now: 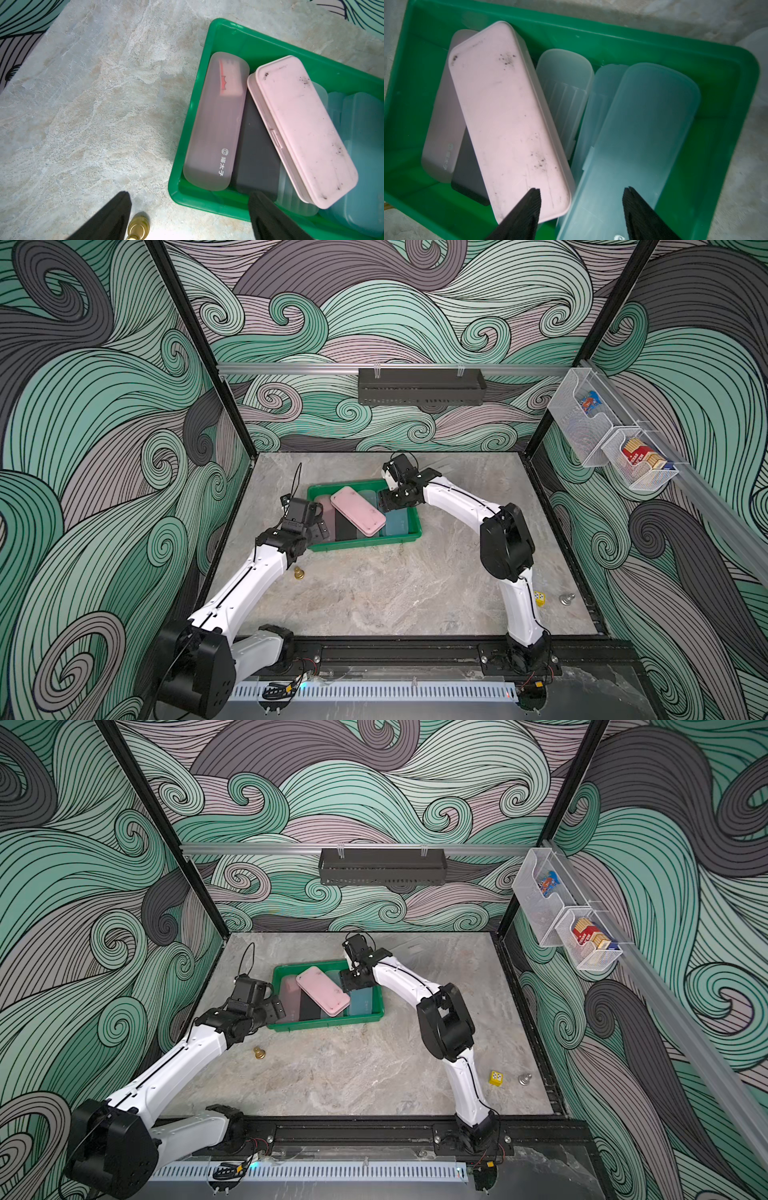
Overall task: Put the pencil case into the storage box
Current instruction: Adjust the pencil case in the storage box.
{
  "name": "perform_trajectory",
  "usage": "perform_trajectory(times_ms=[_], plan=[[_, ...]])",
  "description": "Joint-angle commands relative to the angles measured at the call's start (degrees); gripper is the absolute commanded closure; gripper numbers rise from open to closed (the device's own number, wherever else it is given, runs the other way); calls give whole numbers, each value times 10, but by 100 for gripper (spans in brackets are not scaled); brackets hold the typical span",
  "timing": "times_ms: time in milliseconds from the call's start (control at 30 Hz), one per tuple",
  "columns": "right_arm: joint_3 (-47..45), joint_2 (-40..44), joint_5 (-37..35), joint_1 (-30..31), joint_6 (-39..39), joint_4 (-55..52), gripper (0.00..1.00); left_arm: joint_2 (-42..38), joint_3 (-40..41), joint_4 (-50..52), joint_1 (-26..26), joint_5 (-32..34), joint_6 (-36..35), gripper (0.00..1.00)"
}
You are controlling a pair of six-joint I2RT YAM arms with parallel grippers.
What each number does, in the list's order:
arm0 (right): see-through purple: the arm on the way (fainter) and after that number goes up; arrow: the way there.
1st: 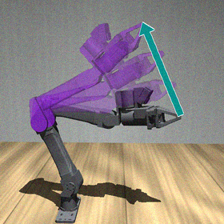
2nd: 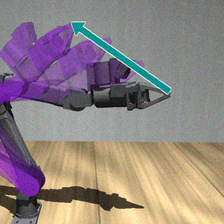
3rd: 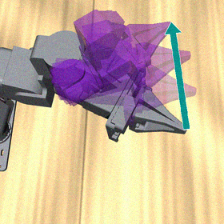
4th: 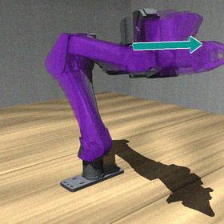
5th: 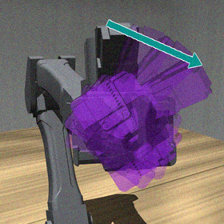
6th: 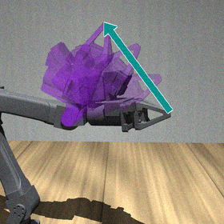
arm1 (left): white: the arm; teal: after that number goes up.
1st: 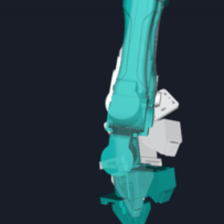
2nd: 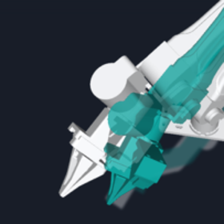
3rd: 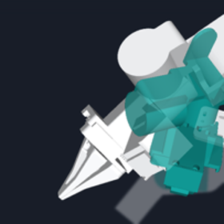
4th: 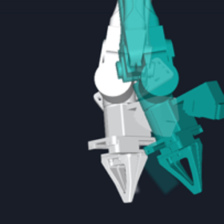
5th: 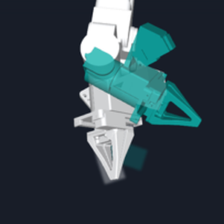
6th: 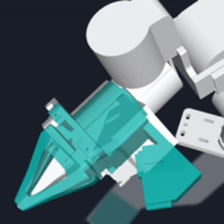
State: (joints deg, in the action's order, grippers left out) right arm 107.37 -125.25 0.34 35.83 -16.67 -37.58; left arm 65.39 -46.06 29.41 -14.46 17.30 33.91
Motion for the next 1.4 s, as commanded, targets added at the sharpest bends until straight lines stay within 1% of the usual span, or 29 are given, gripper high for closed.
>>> perform_trajectory(times_ms=[0,200,400,767,1033,1133,1200,1267,1300,1367], plan=[[32,-20,26,3,2,17,48,-18,-7,4,5,-2,-5,8],[43,-50,35,16,-12,16,49,-24,1,6,6,-4,-4,8],[11,-45,38,35,-37,22,49,-30,9,6,6,-10,-4,8],[-17,-24,50,74,-103,47,49,-51,18,13,6,-18,-3,8],[-1,-31,53,102,-116,51,50,-63,23,18,6,-20,-3,8],[-8,-18,52,102,-112,50,49,-62,24,17,6,-20,-3,8],[-28,5,54,95,-114,51,48,-62,25,14,6,-20,-3,8],[-46,29,58,87,-115,50,45,-61,27,10,6,-22,-3,8],[-60,44,53,82,-113,49,41,-58,26,10,6,-22,-4,8],[-89,77,30,71,-108,47,39,-56,26,9,5,-22,-4,8]])
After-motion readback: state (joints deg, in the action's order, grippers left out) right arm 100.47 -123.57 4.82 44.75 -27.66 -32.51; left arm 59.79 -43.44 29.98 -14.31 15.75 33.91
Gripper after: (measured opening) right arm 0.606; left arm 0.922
